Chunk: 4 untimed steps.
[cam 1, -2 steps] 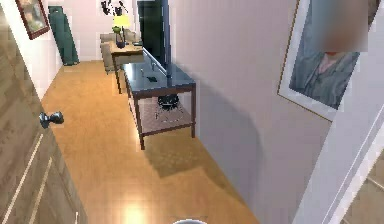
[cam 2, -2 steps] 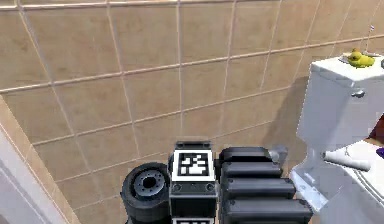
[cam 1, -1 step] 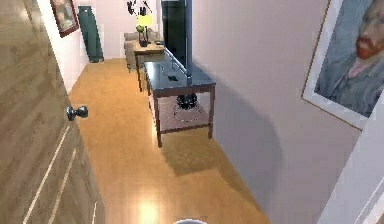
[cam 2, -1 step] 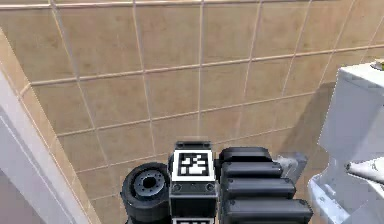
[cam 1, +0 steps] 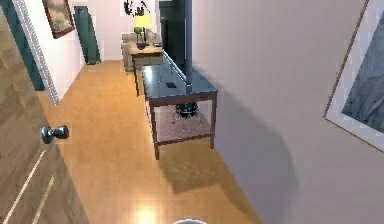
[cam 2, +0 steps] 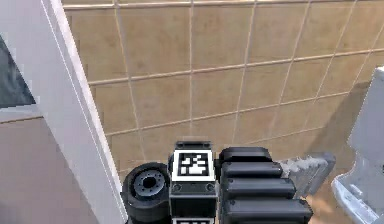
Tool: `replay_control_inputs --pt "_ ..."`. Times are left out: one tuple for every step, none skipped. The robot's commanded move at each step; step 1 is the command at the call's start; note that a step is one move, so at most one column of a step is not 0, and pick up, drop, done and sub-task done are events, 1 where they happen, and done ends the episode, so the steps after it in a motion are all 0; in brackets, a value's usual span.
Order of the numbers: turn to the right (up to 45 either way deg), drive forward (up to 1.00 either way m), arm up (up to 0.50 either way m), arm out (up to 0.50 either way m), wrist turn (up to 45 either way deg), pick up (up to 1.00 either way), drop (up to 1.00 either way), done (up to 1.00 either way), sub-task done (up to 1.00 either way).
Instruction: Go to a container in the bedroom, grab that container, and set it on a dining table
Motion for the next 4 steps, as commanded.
replay_control_inputs --pt "-15.0 0.0 0.0 0.0 0.0 0.0 0.0 0.0 0.0" --pt "0.0 0.8 0.0 0.0 0.0 0.0 0.0 0.0 0.0" --pt "-3.0 0.0 0.0 0.0 0.0 0.0 0.0 0.0 0.0" --pt "0.0 0.4 0.0 0.0 0.0 0.0 0.0 0.0 0.0"
